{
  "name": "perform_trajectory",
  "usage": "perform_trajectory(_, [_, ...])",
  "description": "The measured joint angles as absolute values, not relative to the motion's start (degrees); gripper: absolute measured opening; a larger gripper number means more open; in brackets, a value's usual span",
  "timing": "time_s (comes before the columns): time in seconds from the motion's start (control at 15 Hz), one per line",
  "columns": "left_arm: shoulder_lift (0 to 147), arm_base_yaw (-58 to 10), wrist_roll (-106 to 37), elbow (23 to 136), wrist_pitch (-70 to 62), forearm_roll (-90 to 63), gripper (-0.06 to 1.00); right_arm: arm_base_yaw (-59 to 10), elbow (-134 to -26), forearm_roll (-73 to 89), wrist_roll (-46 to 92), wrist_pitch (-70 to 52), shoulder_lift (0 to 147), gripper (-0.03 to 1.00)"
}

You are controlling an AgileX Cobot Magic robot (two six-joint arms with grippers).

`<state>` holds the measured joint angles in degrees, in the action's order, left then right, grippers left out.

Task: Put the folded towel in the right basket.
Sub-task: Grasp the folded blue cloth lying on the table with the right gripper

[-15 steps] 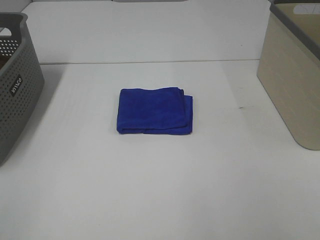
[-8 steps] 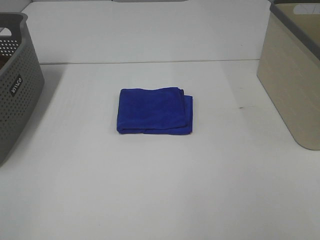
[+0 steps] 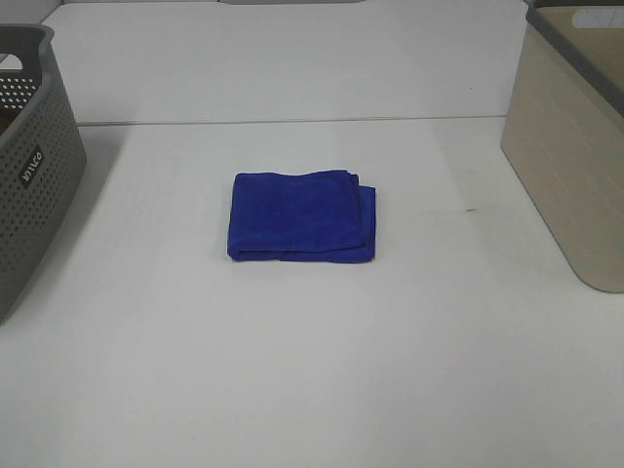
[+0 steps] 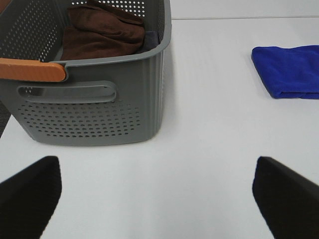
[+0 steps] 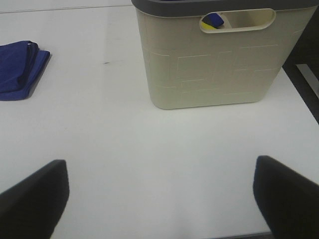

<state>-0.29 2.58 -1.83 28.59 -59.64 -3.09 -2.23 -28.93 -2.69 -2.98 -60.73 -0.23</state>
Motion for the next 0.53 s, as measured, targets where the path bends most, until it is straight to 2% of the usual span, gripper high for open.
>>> perform_trajectory(0.53, [-0.29, 2.58, -1.83, 28.59, -59.64, -3.09, 0.96, -2.23, -28.93, -2.69, -2.58, -60.73, -0.23, 0.96])
